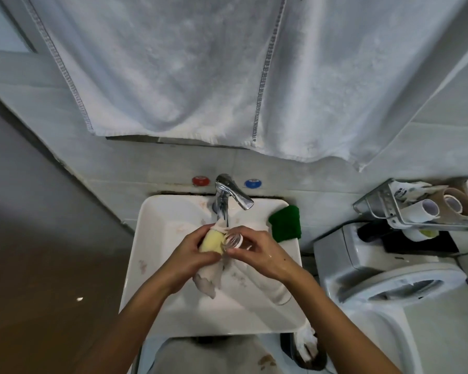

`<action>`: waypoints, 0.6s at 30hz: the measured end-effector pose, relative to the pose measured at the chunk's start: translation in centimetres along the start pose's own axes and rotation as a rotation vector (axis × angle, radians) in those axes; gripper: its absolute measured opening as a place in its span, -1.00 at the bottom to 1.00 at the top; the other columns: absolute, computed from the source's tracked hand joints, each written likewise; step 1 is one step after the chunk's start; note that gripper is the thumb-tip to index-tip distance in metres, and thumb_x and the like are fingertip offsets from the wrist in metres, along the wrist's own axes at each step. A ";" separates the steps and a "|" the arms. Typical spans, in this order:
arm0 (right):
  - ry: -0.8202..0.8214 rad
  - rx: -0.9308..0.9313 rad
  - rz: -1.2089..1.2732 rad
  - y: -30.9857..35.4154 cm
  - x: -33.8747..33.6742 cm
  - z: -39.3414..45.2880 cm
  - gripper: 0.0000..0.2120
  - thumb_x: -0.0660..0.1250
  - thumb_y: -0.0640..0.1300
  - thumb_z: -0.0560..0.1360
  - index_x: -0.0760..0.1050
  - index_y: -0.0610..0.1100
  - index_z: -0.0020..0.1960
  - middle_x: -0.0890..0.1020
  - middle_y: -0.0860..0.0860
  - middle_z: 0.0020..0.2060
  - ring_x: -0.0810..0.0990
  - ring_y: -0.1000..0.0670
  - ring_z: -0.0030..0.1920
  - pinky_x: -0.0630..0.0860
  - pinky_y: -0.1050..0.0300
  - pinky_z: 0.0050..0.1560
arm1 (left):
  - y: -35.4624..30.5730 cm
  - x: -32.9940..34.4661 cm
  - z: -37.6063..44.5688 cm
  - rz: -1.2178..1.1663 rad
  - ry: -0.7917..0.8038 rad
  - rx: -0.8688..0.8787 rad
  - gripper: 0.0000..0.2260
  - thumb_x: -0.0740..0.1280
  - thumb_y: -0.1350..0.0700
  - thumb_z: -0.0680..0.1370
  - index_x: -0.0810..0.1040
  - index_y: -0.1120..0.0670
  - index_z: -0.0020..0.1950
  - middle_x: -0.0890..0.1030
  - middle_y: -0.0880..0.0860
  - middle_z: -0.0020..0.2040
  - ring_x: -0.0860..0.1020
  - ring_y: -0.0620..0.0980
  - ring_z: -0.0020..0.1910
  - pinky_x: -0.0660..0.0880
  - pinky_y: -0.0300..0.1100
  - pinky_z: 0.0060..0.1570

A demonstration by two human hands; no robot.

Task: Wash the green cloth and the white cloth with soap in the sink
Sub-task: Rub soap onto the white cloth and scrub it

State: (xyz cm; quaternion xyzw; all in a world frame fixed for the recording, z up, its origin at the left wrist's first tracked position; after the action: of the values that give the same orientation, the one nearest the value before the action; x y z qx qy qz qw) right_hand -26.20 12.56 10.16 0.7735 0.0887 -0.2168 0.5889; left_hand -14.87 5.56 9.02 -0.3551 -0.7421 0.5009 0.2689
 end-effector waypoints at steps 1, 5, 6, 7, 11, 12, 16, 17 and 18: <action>0.007 0.003 -0.064 0.2 -0.1 0.0 -0.60 0.38 0.20 0.42 0.53 0.10 0.21 0.65 0.09 -0.03 0.59 0.07 -0.06 0.56 0.00 0.01 | -0.1 -0.1 -0.2 -0.004 -0.003 0.000 -0.58 0.35 0.19 0.29 0.53 -0.13 0.11 0.64 -0.06 -0.02 0.60 -0.14 -0.05 0.55 -0.27 -0.10; 0.067 -0.001 -0.357 1.3 -0.3 0.0 -0.51 0.33 0.30 0.41 0.48 0.14 0.27 0.64 0.08 -0.03 0.55 0.10 -0.11 0.56 0.02 -0.05 | -0.1 -0.1 -0.5 -0.030 -0.005 0.002 -0.58 0.34 0.21 0.29 0.53 -0.12 0.09 0.64 -0.10 -0.04 0.60 -0.16 -0.11 0.54 -0.27 -0.13; 0.075 -0.005 -0.405 1.6 -0.4 0.1 -0.50 0.33 0.30 0.42 0.46 0.14 0.29 0.64 0.07 -0.02 0.55 0.09 -0.10 0.55 0.03 -0.05 | -0.1 -0.1 -0.5 -0.038 -0.007 0.004 -0.58 0.35 0.21 0.29 0.53 -0.11 0.10 0.64 -0.08 -0.04 0.60 -0.15 -0.11 0.54 -0.27 -0.14; 0.079 -0.009 -0.446 1.9 -0.4 0.1 -0.49 0.33 0.31 0.42 0.46 0.14 0.31 0.65 0.06 0.00 0.55 0.08 -0.09 0.55 0.05 -0.05 | 0.0 -0.1 -0.6 -0.044 -0.008 0.004 -0.58 0.35 0.21 0.29 0.54 -0.10 0.10 0.65 -0.05 -0.04 0.61 -0.12 -0.10 0.55 -0.26 -0.14; 0.084 0.004 -0.599 2.7 -0.4 0.3 -0.44 0.28 0.37 0.41 0.44 0.15 0.33 0.66 0.03 0.00 0.57 0.02 -0.06 0.55 0.01 -0.03 | 0.6 -0.2 -0.3 -0.054 -0.046 -0.012 -0.58 0.39 0.19 0.28 0.56 -0.08 0.11 0.65 0.04 0.00 0.61 0.04 0.00 0.56 -0.05 -0.02; 0.091 0.014 -0.626 2.9 -0.4 0.4 -0.44 0.27 0.38 0.41 0.44 0.15 0.32 0.66 0.02 0.00 0.58 0.00 -0.05 0.55 0.00 -0.03 | 0.8 -0.2 -0.2 -0.055 -0.056 -0.016 -0.58 0.40 0.18 0.28 0.55 -0.09 0.11 0.65 0.04 0.01 0.61 0.05 0.01 0.56 -0.03 0.00; 0.105 0.044 -0.696 3.4 -0.5 0.6 -0.45 0.26 0.40 0.40 0.45 0.16 0.31 0.65 -0.03 0.00 0.57 -0.04 -0.04 0.51 0.04 -0.06 | 1.2 0.1 -0.2 -0.077 -0.057 -0.027 -0.58 0.43 0.16 0.28 0.56 -0.08 0.12 0.65 0.02 0.01 0.61 0.05 0.02 0.56 -0.01 0.03; 0.105 0.044 -0.705 3.6 -0.6 0.5 -0.44 0.25 0.40 0.40 0.45 0.16 0.30 0.65 -0.03 0.00 0.57 -0.04 -0.04 0.48 0.06 -0.09 | 1.2 0.2 -0.3 -0.090 -0.055 -0.027 -0.58 0.43 0.16 0.28 0.56 -0.07 0.11 0.65 0.02 0.00 0.61 0.05 0.01 0.56 -0.03 0.02; 0.105 0.043 -0.715 3.8 -0.7 0.5 -0.44 0.25 0.40 0.40 0.45 0.16 0.30 0.65 -0.03 0.00 0.57 -0.04 -0.04 0.43 0.09 -0.12 | 1.1 0.2 -0.3 -0.101 -0.053 -0.025 -0.58 0.43 0.16 0.28 0.56 -0.07 0.11 0.65 0.03 0.00 0.61 0.05 0.01 0.56 -0.04 0.01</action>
State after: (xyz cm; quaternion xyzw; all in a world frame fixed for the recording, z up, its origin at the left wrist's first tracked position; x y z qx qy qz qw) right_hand -25.44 11.06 13.63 0.7159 0.3791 -0.3709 0.4541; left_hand -14.47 6.20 8.07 -0.3072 -0.7721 0.4864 0.2698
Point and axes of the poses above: each hand's wrist, its own z-axis towards the middle knuckle, its own x-axis out of the palm, y = z × x, the point moved 9 cm from there along z, towards the middle knuckle
